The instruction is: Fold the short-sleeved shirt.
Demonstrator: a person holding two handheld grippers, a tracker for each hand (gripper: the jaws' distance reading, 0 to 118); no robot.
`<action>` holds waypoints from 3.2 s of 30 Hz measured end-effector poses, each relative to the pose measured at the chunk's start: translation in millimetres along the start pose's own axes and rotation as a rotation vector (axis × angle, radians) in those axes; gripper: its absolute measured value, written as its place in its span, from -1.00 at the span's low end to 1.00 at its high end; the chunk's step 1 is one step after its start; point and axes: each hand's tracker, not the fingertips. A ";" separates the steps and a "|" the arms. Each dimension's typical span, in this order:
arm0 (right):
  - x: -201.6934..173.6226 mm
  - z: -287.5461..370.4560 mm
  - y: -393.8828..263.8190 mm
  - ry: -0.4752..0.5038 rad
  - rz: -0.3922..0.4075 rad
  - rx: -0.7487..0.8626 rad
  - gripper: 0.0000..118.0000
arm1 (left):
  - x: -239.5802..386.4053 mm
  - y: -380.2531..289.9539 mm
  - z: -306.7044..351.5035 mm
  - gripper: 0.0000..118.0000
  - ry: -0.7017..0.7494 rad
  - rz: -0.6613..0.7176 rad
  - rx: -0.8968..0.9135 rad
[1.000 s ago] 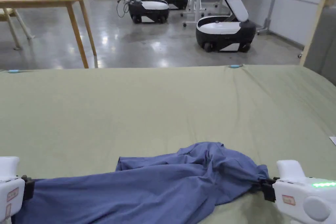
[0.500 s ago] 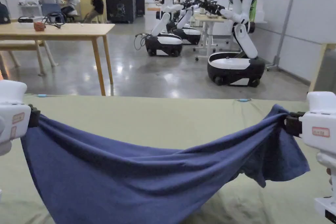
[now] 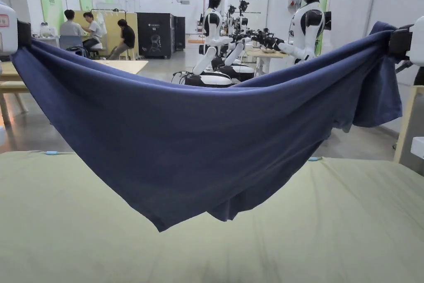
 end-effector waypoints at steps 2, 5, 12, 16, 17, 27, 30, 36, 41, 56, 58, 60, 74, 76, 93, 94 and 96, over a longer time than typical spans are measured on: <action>-4.1 -15.6 -8.0 -0.005 0.006 -0.019 -0.87 | 7.2 -6.1 -9.7 -0.97 0.026 -0.028 0.000; -9.6 -36.9 -40.8 -0.001 -0.014 -0.055 -0.87 | 11.2 -39.1 -29.2 -0.97 0.025 -0.053 -0.045; -25.5 -70.4 -147.0 -0.027 -0.008 -0.146 -0.87 | 40.6 -138.2 -46.9 -0.97 -0.010 -0.029 -0.209; -17.1 -51.9 -182.6 -0.012 -0.030 -0.170 -0.87 | 45.0 -160.8 -19.3 -0.97 -0.041 -0.021 -0.211; -12.5 -39.9 -187.9 -0.003 -0.021 -0.181 -0.87 | 42.3 -166.3 -8.2 -0.97 -0.058 -0.015 -0.210; 21.2 91.4 -355.7 0.117 0.188 -0.485 -0.87 | 7.7 -307.6 157.4 -0.96 -0.193 -0.140 -0.480; 23.1 125.0 -414.8 0.164 0.205 -0.635 -0.87 | -7.1 -369.0 193.6 -0.95 -0.194 -0.099 -0.607; 33.3 147.4 -466.6 0.159 0.099 -0.778 -0.75 | -14.2 -430.0 221.1 -0.21 -0.124 -0.020 -0.699; 18.7 183.1 -407.0 0.150 0.011 -0.565 0.84 | 5.3 -377.9 268.5 0.86 -0.107 0.023 -0.455; -141.2 236.6 -359.5 0.274 -0.079 -0.163 -0.99 | 33.1 -390.2 310.7 -1.00 -0.131 -0.016 -0.313; -146.3 235.0 -360.2 0.268 -0.066 -0.161 -0.99 | 22.1 -389.5 316.3 -1.00 -0.093 -0.003 -0.333; -148.5 233.4 -361.2 0.270 -0.054 -0.170 -0.99 | 0.5 -400.5 310.3 -1.00 -0.061 0.033 -0.383; -166.8 193.1 -393.4 0.250 -0.007 -0.363 -0.99 | -50.4 -460.5 191.8 0.94 -0.063 0.059 -0.620; -165.6 186.3 -395.3 0.241 -0.003 -0.382 -0.99 | -46.8 -467.9 170.2 0.81 -0.090 0.049 -0.680; -155.3 -108.7 -400.7 0.268 0.079 -0.709 0.97 | -5.6 -441.0 172.0 -0.95 -0.178 -0.003 -0.663; -157.4 -127.7 -408.6 0.260 0.095 -0.752 0.96 | -5.4 -439.4 171.3 -0.95 -0.174 0.032 -0.670; -160.1 -151.8 -425.0 0.252 0.101 -0.802 0.96 | -5.1 -441.9 167.8 -0.95 -0.155 0.069 -0.692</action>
